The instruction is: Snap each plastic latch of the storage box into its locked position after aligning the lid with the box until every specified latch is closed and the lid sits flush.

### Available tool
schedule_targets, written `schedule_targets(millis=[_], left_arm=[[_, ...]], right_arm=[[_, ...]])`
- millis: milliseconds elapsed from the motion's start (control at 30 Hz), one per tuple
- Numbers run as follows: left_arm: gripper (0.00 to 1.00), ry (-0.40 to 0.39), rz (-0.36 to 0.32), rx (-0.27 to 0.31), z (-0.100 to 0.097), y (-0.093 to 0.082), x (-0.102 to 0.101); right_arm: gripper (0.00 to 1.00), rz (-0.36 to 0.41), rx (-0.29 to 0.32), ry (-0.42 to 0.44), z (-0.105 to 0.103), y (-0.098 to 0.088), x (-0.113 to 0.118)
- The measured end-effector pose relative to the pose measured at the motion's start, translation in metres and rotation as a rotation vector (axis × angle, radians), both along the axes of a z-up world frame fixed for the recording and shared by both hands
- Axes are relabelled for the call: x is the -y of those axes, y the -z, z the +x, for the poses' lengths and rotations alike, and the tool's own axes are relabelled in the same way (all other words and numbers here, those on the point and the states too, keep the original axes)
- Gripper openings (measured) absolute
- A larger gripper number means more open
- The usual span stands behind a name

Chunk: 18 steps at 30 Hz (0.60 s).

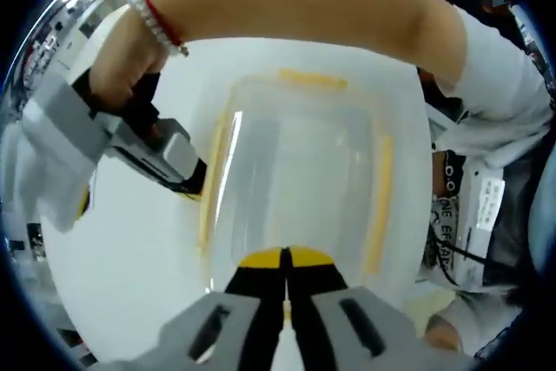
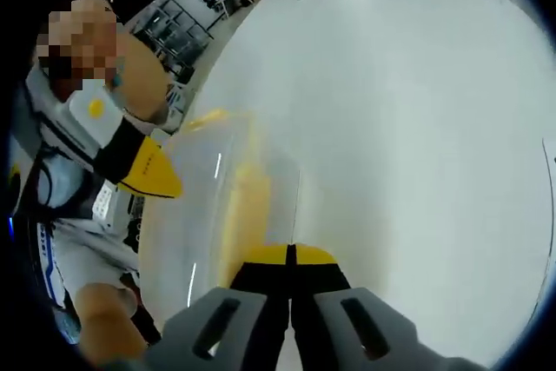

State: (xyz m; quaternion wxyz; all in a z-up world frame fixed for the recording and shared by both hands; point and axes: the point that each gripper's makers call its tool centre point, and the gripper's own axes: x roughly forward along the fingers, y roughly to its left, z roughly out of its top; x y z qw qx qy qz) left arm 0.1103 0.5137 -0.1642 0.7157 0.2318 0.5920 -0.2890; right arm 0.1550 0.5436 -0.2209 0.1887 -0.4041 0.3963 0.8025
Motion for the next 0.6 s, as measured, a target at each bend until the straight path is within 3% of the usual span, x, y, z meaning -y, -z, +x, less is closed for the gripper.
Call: schedule_targets(millis=[467,533,567,600], left_arm=[[0.00,0.000,0.009,-0.009,-0.001,0.002,0.000],[0.00,0.001,-0.007,-0.032,-0.006,0.002,0.005],[0.00,0.007,0.007,-0.014,-0.001,-0.001,0.002],[0.00,0.022,0.020,-0.002,-0.001,-0.004,0.001]], right_arm=[[0.00,-0.001,-0.037,0.029,-0.006,0.002,0.004],[0.00,-0.046,-0.029,0.045,-0.005,0.009,-0.001],[0.00,0.001,-0.049,0.010,-0.005,0.009,-0.010],[0.00,0.020,-0.019,0.002,0.000,0.006,-0.010]])
